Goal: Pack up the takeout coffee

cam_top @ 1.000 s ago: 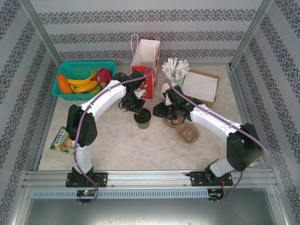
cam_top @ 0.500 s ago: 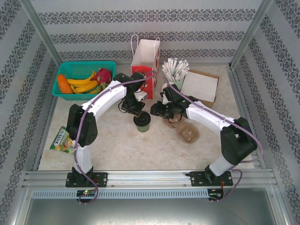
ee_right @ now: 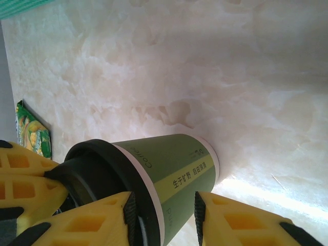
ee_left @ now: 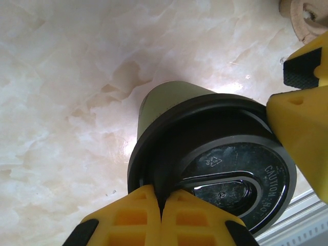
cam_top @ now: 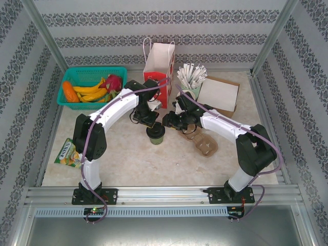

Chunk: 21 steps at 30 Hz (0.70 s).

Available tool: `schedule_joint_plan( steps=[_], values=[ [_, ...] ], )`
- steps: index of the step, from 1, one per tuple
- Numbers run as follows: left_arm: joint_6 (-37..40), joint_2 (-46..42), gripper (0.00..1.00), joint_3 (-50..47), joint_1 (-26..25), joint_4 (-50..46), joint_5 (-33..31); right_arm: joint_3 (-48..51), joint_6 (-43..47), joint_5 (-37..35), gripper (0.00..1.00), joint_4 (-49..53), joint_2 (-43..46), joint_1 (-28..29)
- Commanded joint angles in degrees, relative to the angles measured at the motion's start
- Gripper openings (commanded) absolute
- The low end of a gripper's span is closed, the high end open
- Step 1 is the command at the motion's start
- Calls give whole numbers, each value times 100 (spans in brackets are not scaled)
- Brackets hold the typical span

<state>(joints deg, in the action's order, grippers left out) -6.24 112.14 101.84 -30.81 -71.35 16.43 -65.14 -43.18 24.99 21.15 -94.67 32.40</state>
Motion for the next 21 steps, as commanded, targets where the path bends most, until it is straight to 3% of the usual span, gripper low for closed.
schedule_joint_plan(
  steps=[1, 9, 21],
  values=[
    [-17, 78, 0, -131, -136, 136, -35, 72, -28, 172, 39, -227, 135, 71],
    [-88, 9, 0, -145, -180, 217, -36, 248, 15, 135, 36, -90, -95, 106],
    [-682, 352, 0, -1030, -199, 397, 81, 670, 85, -313, 30, 645, -447, 126]
  ],
)
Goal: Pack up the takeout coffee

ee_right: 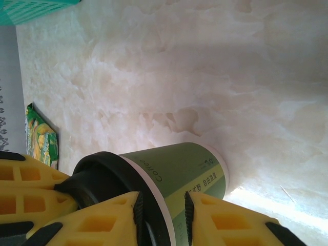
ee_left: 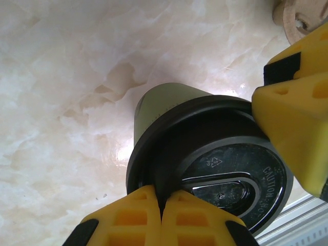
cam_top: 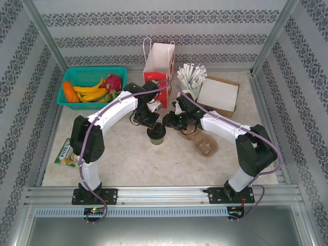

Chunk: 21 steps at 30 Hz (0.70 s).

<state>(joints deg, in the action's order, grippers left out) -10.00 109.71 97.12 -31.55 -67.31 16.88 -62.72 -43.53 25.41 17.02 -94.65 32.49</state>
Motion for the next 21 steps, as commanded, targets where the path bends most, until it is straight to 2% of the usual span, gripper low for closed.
schedule_joint_plan(
  steps=[1, 4, 10, 21],
  values=[
    [-317, 599, 0, -604, -126, -4, 31, 402, 156, -384, 30, 1120, -498, 101],
    [-314, 494, 0, -522, -122, 27, -20, 292, 197, -193, 31, 981, -543, 95],
    [-205, 54, 0, -344, -130, 435, 119, -383, 487, 385, 40, 595, -471, 177],
    [-189, 19, 0, -132, -174, 448, 196, -888, 562, 766, 45, 523, -1056, 246]
  ],
)
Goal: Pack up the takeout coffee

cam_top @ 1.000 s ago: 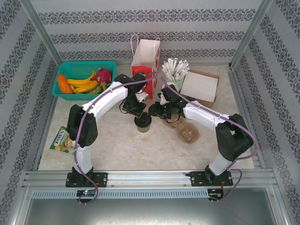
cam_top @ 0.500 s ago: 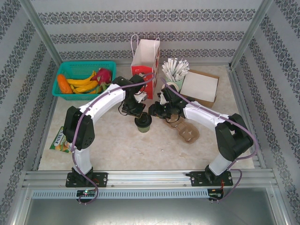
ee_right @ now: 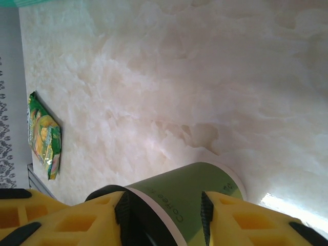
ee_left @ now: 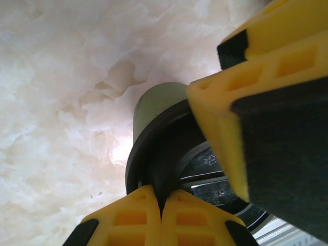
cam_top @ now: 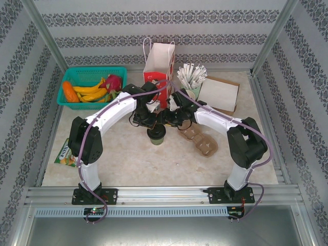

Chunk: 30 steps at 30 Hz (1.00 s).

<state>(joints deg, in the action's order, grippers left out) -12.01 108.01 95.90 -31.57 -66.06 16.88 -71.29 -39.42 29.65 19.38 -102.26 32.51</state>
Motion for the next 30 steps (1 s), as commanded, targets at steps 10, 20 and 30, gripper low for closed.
schedule_joint_plan(
  steps=[10, 20, 30],
  values=[
    [-57, 151, 0, -35, -191, 373, 41, -290, 89, 265, 51, 374, -530, 291],
    [-853, 3, 0, -13, -176, 335, -818, 658, 296, -605, 66, -302, 983, 63],
    [-1814, 71, 0, 161, -180, 244, -1356, 2152, 930, -1517, 98, -1031, 2245, 32]
  ],
)
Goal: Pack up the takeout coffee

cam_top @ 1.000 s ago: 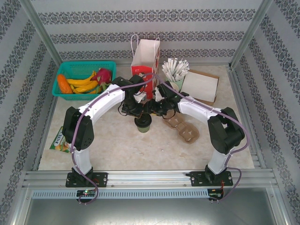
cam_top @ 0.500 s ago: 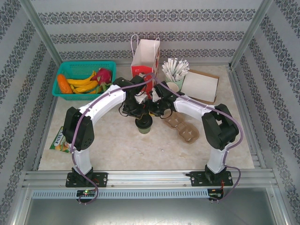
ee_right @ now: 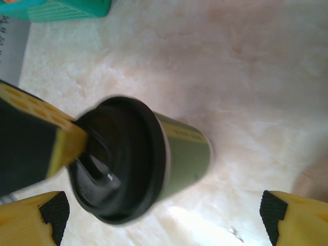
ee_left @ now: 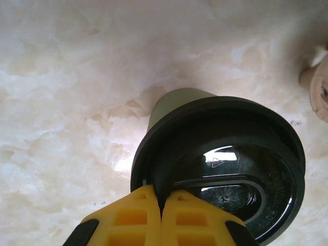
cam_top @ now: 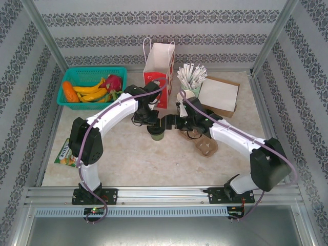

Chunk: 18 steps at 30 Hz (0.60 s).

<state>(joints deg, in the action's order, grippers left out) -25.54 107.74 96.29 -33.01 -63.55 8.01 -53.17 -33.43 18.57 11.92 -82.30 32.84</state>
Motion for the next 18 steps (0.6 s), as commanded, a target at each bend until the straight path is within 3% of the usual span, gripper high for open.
schedule_joint_plan(
  steps=[1, 8, 18],
  values=[
    [-505, 121, 0, 147, -37, -38, -507, 450, 375, -341, 98, -368, 311, 3],
    [-711, 454, 0, 390, -33, -291, -581, 579, 360, 47, 98, -1014, 19, 212],
    [-751, 517, 0, 281, -34, -220, -527, 429, 146, -609, 97, -1185, -472, 433]
  ],
)
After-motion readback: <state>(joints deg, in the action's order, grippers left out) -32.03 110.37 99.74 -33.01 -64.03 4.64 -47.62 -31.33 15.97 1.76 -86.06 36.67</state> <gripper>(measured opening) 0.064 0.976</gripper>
